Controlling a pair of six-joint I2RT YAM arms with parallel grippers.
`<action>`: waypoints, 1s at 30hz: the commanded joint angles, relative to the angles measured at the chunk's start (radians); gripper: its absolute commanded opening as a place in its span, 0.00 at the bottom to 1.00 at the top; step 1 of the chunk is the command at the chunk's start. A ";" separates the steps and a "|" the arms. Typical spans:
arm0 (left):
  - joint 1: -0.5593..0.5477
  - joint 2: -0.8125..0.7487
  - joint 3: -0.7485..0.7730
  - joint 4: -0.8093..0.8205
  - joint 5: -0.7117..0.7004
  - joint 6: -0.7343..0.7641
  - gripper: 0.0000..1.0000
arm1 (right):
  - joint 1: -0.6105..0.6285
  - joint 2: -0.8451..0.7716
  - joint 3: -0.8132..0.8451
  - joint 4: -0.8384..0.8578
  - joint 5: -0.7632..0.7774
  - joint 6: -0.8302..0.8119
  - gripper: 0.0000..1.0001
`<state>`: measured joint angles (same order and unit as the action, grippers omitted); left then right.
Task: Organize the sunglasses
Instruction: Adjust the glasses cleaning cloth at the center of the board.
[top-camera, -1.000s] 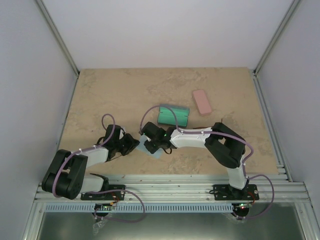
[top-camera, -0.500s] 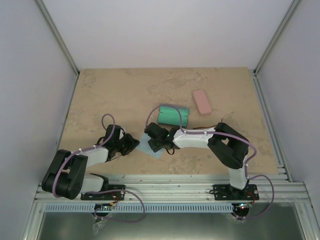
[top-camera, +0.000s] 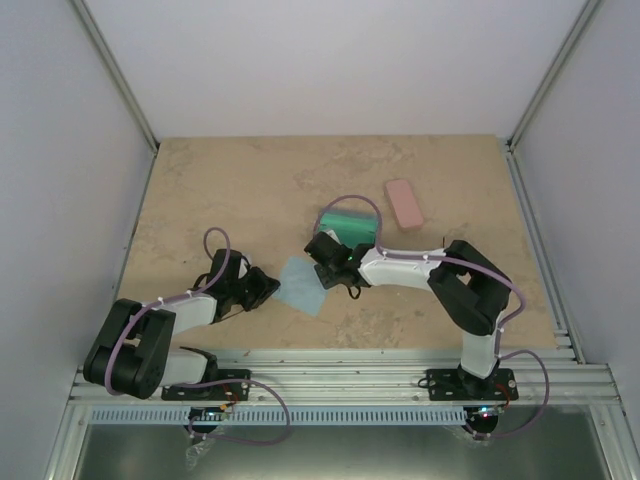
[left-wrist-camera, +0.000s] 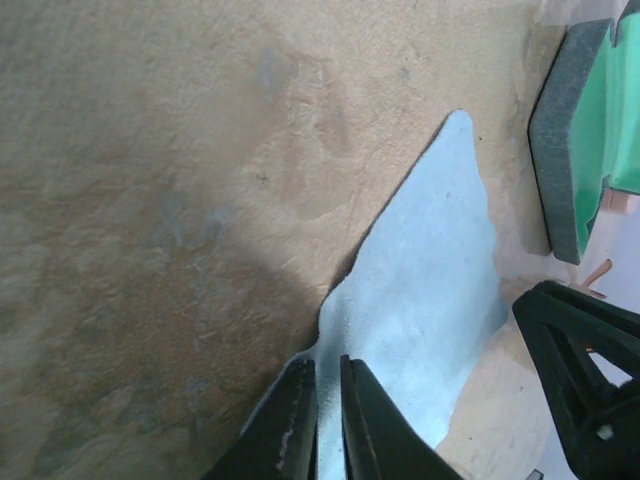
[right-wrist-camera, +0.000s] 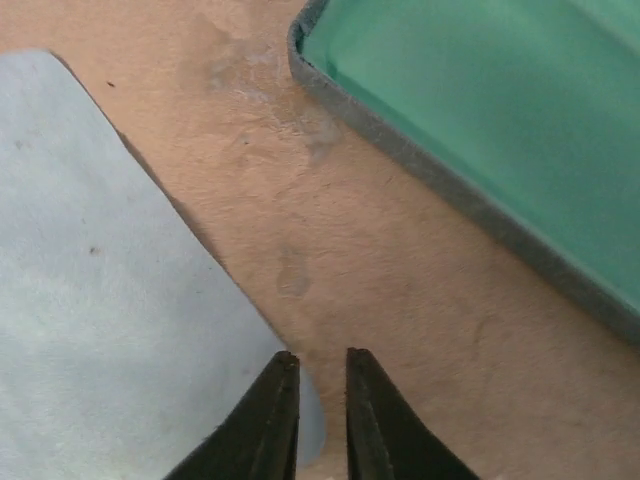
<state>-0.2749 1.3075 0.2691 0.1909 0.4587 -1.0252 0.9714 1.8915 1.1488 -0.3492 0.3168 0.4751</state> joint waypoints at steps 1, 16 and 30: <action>-0.001 -0.003 0.001 -0.050 0.013 0.003 0.14 | 0.000 -0.008 -0.003 -0.034 0.059 0.017 0.24; -0.001 -0.168 0.064 -0.212 -0.131 -0.006 0.31 | 0.064 -0.045 -0.023 0.028 -0.454 -0.112 0.25; -0.001 -0.154 0.129 -0.257 -0.138 0.034 0.38 | 0.078 -0.079 -0.205 -0.025 -0.574 -0.111 0.24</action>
<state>-0.2749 1.1400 0.3592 -0.0490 0.3199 -1.0153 1.0454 1.8282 1.0237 -0.2905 -0.2295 0.3660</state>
